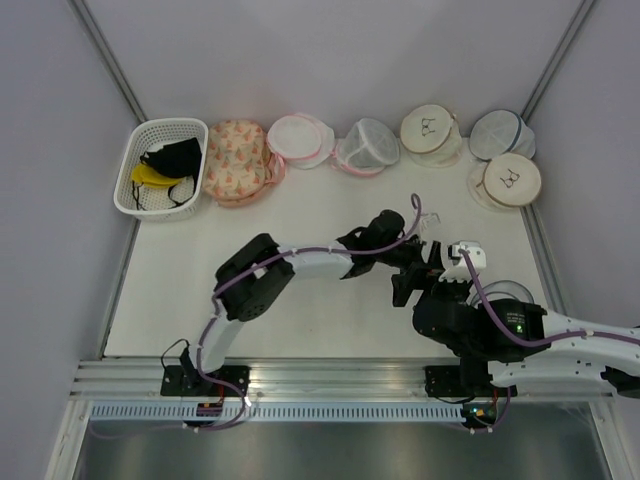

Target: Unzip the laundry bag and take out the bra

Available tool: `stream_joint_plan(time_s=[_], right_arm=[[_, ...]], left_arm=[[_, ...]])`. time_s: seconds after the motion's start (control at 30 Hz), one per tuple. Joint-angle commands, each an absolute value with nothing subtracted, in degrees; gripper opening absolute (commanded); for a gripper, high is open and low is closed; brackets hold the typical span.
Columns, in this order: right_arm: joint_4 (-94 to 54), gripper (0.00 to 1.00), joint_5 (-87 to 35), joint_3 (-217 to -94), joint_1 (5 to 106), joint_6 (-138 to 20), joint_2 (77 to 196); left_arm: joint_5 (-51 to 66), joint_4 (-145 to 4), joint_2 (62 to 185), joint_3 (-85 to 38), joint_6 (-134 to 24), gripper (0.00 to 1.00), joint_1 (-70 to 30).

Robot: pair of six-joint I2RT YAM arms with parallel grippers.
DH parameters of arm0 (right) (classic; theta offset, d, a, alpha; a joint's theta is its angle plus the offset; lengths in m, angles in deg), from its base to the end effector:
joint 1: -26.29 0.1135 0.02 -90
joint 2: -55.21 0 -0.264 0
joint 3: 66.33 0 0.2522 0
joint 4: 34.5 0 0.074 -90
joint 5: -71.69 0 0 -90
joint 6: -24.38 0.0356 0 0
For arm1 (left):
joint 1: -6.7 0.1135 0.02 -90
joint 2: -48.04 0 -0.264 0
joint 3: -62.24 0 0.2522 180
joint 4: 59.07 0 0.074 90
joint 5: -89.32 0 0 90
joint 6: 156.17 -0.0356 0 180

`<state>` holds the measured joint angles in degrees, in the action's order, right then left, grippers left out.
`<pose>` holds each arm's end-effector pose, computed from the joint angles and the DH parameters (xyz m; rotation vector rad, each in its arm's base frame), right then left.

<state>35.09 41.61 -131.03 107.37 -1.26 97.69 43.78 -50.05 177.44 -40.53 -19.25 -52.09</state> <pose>0.0492 0.1147 0.3196 0.1481 1.9628 0.3867 0.2418 -0.4472 0.1744 0.8921 2.1448 -1.8474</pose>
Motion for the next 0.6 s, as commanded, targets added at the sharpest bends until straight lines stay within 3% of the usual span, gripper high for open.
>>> stream_joint_plan(time_s=[0.0, 0.23, 0.3, 0.4, 0.43, 0.47, 0.57], right_arm=[[40.77, 0.98, 45.32, -131.86, 107.15, 2.75, 97.14], [62.65, 0.98, 45.95, -130.9, 107.15, 26.22, 105.74], [61.97, 0.85, 42.79, -128.35, 106.88, 28.51, 108.81], [56.27, 0.37, 40.32, -124.75, 106.97, 28.6, 110.58], [52.68, 0.13, 39.18, -123.87, 106.97, 27.99, 110.76], [50.82, 0.02, 38.91, -122.21, 106.88, 26.77, 110.76], [43.09, 0.01, 36.98, -118.96, 106.27, 21.95, 110.76]], left_arm=[[25.81, -57.43, 161.18, -31.35, -33.45, 1.0, -49.65], [5.13, -69.75, 138.5, -16.75, -38.4, 1.0, -48.32], [2.49, -71.86, 132.08, -13.14, -37.7, 1.0, -48.24], [0.11, -75.2, 124.97, -9.89, -37.25, 0.98, -48.32], [-0.42, -76.43, 123.11, -9.45, -37.17, 0.97, -48.32], [-2.34, -77.48, 121.7, -8.66, -37.25, 0.96, -48.32], [-3.58, -81.09, 116.25, -7.25, -37.6, 0.93, -48.41]])
